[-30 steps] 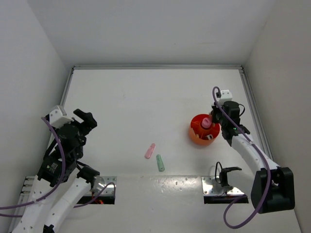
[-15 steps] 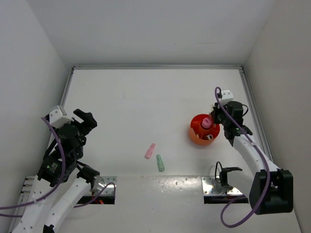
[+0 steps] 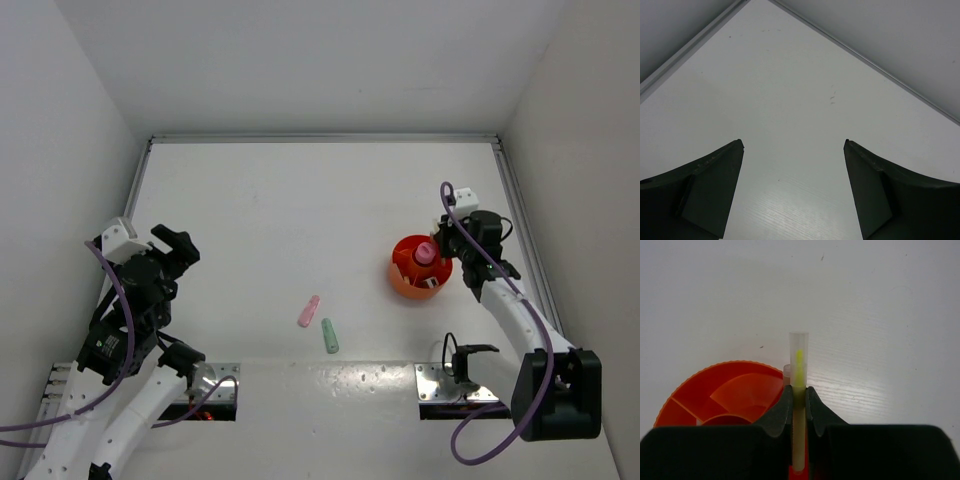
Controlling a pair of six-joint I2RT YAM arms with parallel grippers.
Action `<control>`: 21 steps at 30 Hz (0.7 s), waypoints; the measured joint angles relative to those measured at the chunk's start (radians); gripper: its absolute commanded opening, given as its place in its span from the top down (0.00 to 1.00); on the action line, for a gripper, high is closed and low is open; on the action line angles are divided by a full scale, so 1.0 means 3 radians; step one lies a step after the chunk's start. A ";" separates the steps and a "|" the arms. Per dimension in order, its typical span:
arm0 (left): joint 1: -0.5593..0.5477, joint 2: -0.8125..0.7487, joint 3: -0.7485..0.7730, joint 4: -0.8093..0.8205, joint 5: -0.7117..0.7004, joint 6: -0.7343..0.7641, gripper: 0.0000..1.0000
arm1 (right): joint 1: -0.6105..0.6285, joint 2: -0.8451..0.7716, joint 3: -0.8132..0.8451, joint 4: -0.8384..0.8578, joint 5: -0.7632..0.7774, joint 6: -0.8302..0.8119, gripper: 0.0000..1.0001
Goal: Sort the stationery into containers
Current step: Place the pen in the storage box.
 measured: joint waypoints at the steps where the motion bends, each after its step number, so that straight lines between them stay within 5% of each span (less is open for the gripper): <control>1: 0.0000 0.0000 0.0000 0.0000 0.0000 0.0000 0.13 | -0.0003 0.0001 -0.0003 0.0000 -0.0001 -0.0011 1.00; 6: 0.0000 0.0000 0.0000 0.0000 0.0001 0.0000 0.13 | -0.0014 0.0003 -0.0004 -0.0003 -0.0047 -0.0053 1.00; 21: 0.0000 0.0067 0.0000 0.0032 0.0062 0.0028 0.13 | -0.0170 0.0056 -0.0004 -0.0195 -0.0264 -0.0276 0.73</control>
